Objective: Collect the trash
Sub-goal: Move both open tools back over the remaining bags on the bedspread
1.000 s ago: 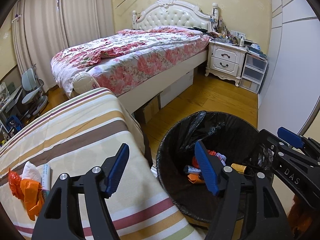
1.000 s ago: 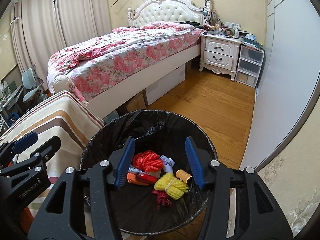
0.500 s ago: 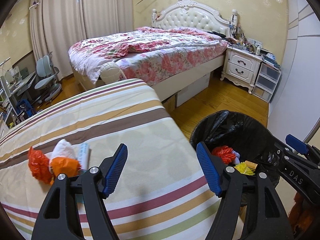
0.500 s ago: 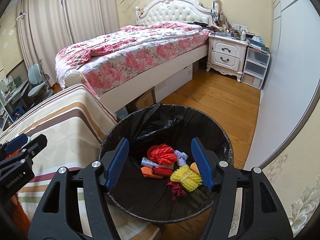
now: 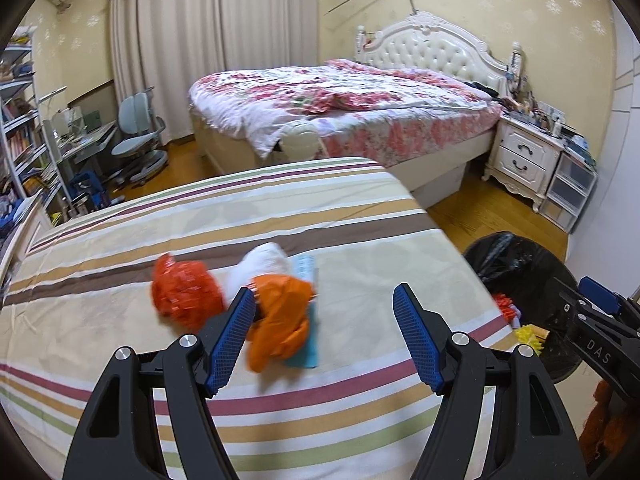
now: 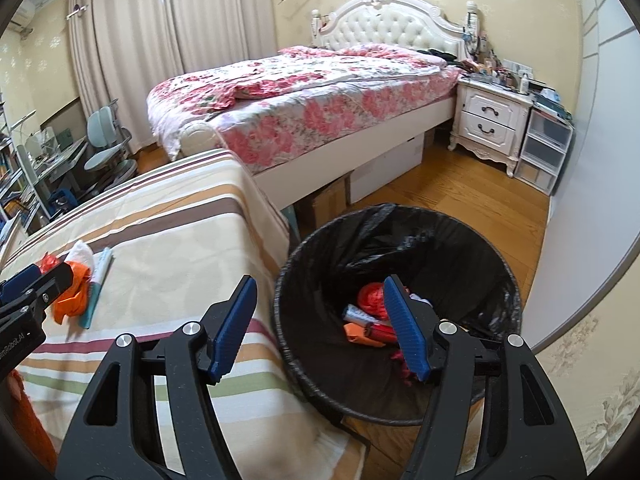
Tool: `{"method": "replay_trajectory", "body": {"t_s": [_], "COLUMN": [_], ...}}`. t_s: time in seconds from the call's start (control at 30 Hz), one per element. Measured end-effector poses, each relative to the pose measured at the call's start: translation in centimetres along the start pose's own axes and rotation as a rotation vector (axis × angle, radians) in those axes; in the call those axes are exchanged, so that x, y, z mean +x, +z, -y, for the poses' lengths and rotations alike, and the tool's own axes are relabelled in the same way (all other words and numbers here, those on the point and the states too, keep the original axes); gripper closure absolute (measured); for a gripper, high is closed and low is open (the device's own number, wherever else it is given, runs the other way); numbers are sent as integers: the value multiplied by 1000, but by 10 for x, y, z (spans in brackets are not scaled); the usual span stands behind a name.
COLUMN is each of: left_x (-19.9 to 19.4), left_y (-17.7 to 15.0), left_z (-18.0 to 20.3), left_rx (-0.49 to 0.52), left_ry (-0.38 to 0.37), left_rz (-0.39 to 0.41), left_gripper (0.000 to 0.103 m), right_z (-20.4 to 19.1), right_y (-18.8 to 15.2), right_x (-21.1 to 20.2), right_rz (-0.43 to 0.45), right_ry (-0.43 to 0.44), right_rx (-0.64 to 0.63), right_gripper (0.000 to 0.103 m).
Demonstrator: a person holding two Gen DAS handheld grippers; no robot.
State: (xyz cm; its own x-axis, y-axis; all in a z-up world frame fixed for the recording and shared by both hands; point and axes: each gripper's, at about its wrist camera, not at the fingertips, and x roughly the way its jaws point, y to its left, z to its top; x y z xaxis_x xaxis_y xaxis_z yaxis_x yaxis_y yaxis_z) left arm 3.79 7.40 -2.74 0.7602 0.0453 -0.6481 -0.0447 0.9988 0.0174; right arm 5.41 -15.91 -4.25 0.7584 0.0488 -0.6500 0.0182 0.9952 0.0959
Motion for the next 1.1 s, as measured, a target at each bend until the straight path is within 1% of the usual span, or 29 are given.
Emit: {"method": "replay_trajectory", "body": {"t_s": [0.3,0.63,0.73,0.77,0.87,1.1], "left_x": [-10,-11,-9,-9,-9,-11], "left_y": [-13,-27,-31,-33,-38,-43], "left_z": [-52,-104,-121,-125,-139,-167], "left_rx": [-70,-135,-155,-160,-180,-232], "left_ry": [70,153,176,182,207,236], "left_rz": [-7,-24,-34,-37,-46,-57], "left_gripper": [33,32,32,32,32,32], "right_z": [-50,-111,-129,-133,-151,-187], "right_y": [-4,-4,-4,-4,-6,-10], "right_x": [-3,-6,-6,-6,-7,-6], "right_rz": [-10,-13,-16,-17,-19,-42], "right_ry": [65,136,159,165,185,234], "right_rx": [-70,-166,-197,-204,-235,-286], "right_gripper": [39,38,37,33,33,33]}}
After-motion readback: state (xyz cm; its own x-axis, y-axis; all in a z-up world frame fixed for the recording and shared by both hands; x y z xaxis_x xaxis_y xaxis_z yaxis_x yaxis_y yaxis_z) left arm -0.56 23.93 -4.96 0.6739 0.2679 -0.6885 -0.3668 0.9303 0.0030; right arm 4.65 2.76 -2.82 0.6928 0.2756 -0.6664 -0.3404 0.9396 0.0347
